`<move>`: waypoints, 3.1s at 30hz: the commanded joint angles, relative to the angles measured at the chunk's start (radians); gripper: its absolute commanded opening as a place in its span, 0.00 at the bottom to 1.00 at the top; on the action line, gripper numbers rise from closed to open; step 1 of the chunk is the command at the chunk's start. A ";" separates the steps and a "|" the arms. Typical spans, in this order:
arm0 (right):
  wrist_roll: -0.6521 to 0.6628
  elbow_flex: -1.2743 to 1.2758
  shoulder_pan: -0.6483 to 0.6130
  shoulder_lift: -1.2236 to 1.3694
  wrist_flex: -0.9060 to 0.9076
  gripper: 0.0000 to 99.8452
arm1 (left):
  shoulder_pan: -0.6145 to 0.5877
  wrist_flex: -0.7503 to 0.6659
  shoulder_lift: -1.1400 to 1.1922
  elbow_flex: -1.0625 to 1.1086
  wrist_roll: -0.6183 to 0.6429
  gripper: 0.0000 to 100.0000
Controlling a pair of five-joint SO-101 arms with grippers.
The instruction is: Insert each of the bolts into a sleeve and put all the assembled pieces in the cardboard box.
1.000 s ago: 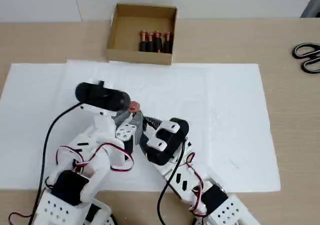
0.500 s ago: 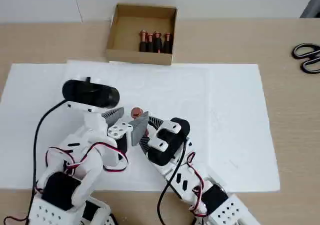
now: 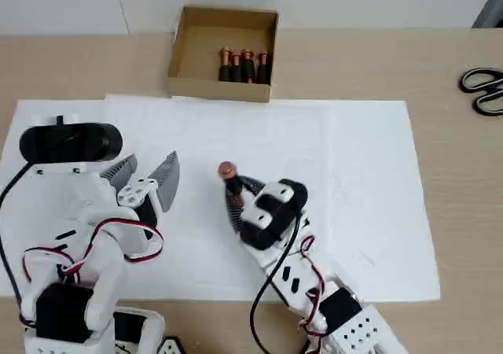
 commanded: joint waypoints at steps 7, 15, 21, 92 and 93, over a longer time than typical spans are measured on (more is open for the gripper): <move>-0.187 -0.503 0.289 0.285 0.289 0.00 | -0.008 0.091 0.005 -0.041 -0.046 0.20; -0.137 -0.971 0.309 0.727 0.291 0.00 | -0.008 0.104 -0.003 -0.044 -0.048 0.20; -0.138 -1.402 0.311 1.162 0.291 0.00 | -0.008 0.121 -0.005 -0.042 -0.049 0.20; -0.132 -3.336 0.429 1.974 1.279 0.24 | -0.008 0.158 -0.365 -0.513 -0.049 0.20; -0.132 -3.336 0.429 1.922 1.351 0.24 | -0.008 0.157 -0.407 -0.512 -0.049 0.20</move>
